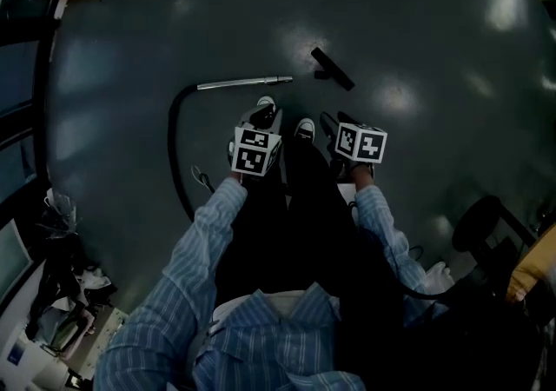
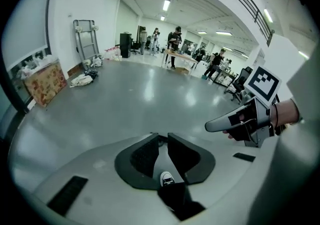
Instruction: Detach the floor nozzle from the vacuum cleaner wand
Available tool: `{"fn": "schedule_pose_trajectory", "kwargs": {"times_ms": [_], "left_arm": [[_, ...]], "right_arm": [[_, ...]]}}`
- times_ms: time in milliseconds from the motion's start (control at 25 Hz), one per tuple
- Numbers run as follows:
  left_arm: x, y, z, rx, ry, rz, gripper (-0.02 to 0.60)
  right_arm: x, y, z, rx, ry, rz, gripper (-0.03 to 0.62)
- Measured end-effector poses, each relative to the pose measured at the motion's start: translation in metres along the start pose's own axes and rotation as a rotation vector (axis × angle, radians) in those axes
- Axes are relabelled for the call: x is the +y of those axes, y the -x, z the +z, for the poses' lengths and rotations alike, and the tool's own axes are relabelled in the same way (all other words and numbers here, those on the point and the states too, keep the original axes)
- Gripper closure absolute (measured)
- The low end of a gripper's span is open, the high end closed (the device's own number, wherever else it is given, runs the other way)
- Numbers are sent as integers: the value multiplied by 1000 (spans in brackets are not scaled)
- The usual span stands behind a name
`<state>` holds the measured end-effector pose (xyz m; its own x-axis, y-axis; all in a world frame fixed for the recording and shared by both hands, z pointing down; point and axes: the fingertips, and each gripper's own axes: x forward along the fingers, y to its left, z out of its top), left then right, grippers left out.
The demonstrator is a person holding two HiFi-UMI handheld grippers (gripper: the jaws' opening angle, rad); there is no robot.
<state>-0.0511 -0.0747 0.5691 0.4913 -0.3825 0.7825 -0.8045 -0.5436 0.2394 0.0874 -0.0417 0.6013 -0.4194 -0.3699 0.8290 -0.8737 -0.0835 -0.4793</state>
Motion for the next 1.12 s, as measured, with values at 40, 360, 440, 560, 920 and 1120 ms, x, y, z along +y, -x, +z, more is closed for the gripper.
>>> {"fn": "schedule_pose_trajectory", "kwargs": {"times_ms": [40, 360, 440, 560, 920, 1120], "left_arm": [[-1, 14, 3, -14, 20, 8, 525], [-13, 101, 18, -97, 54, 113, 549], [-19, 119, 17, -116, 44, 104, 551], [-26, 136, 10, -130, 50, 79, 554], [-19, 222, -4, -236, 112, 66, 557], [-1, 293, -49, -274, 48, 83, 557]], "right_arm": [[6, 8, -1, 1, 10, -2, 374], [30, 71, -2, -27, 50, -3, 388], [45, 78, -5, -31, 64, 12, 388], [69, 82, -11, -37, 111, 21, 390], [166, 103, -34, -99, 151, 21, 525], [231, 110, -85, -132, 199, 42, 543]]}}
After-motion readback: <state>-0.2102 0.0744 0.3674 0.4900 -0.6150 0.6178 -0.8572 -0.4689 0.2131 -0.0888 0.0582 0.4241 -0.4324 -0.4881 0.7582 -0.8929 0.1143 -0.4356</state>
